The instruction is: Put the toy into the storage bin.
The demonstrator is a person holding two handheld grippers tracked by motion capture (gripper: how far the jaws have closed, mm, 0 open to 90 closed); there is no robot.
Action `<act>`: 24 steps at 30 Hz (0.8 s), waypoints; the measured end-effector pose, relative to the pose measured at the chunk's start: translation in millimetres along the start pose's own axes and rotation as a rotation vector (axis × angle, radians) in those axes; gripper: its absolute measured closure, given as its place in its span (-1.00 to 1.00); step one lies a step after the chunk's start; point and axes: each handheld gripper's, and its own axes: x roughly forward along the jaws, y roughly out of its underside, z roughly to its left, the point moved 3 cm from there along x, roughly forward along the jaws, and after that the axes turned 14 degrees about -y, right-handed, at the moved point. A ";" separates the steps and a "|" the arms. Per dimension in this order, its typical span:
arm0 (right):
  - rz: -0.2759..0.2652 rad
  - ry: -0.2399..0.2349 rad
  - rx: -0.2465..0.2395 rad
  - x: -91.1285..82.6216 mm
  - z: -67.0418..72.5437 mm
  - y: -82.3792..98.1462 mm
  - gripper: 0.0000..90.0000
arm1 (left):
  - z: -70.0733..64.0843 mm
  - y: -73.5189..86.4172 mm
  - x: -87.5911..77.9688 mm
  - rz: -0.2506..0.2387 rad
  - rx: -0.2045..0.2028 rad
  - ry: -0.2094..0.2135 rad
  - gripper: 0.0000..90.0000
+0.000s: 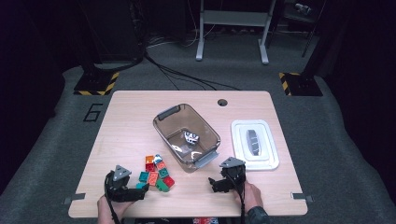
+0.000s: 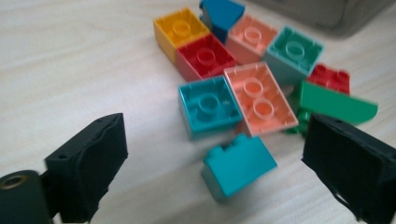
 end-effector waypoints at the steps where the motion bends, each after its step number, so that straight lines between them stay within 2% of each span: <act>1: -0.007 -0.001 0.000 0.6 0.0 -0.5 -1.00 | -1.8 2.3 0.6 0.000 0.001 0.001 -0.73; 3: -0.005 0.000 0.013 0.4 1.0 -0.2 -1.00 | -2.6 5.7 1.1 0.009 0.010 -0.007 -0.65; 4: -0.006 0.000 0.000 0.6 0.0 -0.5 -1.00 | -2.8 6.9 1.8 0.011 0.001 0.003 -0.63; 5: -0.006 0.000 0.005 0.4 0.4 -0.4 -1.00 | -2.2 8.1 1.7 0.013 0.009 0.004 -0.52; 8: -0.007 0.000 0.003 0.6 0.2 -0.6 -1.00 | -3.6 10.9 3.5 -0.007 -0.011 0.019 -0.32; 9: -0.011 0.002 0.020 0.8 1.3 -0.6 -1.00 | -3.9 11.8 4.2 -0.013 -0.017 0.025 -0.27; 11: -0.011 0.001 0.009 0.9 0.5 -0.8 -1.00 | -3.9 14.6 5.6 -0.032 -0.017 0.037 -0.12; 15: -0.009 0.002 0.019 0.7 1.4 -0.6 -1.00 | -3.4 20.9 9.1 -0.060 -0.033 0.027 0.17; 16: -0.007 -0.001 0.008 0.8 0.6 -0.8 -1.00 | -2.3 20.5 8.9 -0.062 -0.036 0.029 0.18; 24: -0.011 0.000 0.008 0.9 0.6 -0.8 -1.00 | 9.2 20.3 5.5 -0.060 -0.034 0.024 0.21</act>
